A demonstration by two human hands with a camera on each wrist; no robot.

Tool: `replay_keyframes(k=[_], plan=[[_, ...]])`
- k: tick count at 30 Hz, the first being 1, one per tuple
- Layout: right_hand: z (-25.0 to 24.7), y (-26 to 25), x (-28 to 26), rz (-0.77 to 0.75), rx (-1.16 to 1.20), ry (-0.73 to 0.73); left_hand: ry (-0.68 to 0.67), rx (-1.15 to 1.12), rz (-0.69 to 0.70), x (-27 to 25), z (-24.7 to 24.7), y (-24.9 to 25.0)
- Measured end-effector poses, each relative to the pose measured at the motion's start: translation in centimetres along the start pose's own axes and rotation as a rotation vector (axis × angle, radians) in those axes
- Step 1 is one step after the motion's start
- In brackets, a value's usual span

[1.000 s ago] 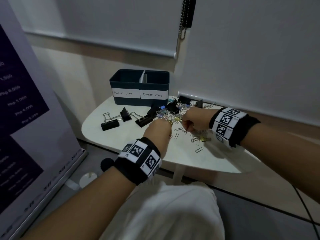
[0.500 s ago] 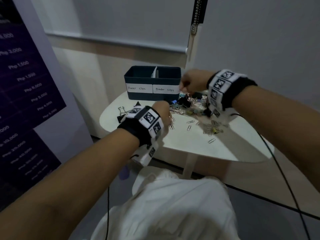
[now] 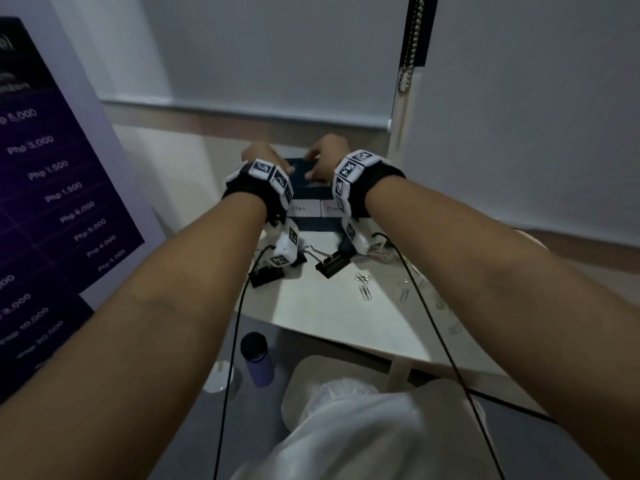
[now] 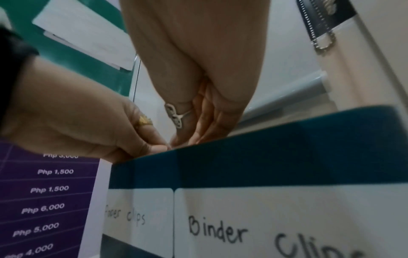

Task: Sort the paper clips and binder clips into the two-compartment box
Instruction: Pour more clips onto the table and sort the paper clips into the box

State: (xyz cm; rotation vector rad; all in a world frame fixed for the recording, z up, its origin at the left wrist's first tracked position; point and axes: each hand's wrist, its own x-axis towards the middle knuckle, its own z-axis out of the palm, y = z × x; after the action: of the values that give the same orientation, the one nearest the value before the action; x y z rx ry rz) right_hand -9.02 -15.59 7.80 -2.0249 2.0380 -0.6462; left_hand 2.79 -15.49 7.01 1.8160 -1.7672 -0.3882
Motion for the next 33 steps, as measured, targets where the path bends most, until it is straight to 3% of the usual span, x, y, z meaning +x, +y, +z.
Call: replay_keyframes(k=[2, 4, 8, 12, 15, 18, 22, 29, 33], plan=[[-0.4, 0.5, -0.9, -0.03, 0.05, -0.023, -0.074, 0.016, 0.043, -0.3, 0.5, 0.0], [-1.5, 1.0, -2.4, -0.052, 0.088, 0.035, -0.054, -0.007, 0.115, -0.7, 0.5, 0.3], [-5.8, 3.9, -7.9, -0.06, -0.053, 0.053, -0.042, -0.033, 0.417, -4.9, 0.6, 1.7], [-8.7, 10.4, -13.6, 0.17, -0.28, -0.073, -0.331, 0.113, 0.777, -11.3, 1.8, 2.0], [-8.9, 14.5, -16.8, 0.355, -0.376, -0.19, -0.549, 0.371, 0.878, -14.0, 3.1, 2.1], [-8.3, 16.6, -18.1, 0.41, -0.451, -0.153, -0.664, 0.546, 0.822, -15.7, 4.3, 2.2], [-6.3, 16.4, -19.1, 0.429, -0.513, -0.258, -0.743, 0.549, 0.65, -19.3, 6.0, 2.7], [-4.0, 12.9, -18.9, 0.256, -0.545, -0.345, -0.573, 0.395, 0.593, -22.3, 9.6, 6.2], [-4.1, 12.5, -18.8, 0.254, -0.545, -0.386, -0.451, 0.405, 0.557, -22.0, 10.8, 6.6]])
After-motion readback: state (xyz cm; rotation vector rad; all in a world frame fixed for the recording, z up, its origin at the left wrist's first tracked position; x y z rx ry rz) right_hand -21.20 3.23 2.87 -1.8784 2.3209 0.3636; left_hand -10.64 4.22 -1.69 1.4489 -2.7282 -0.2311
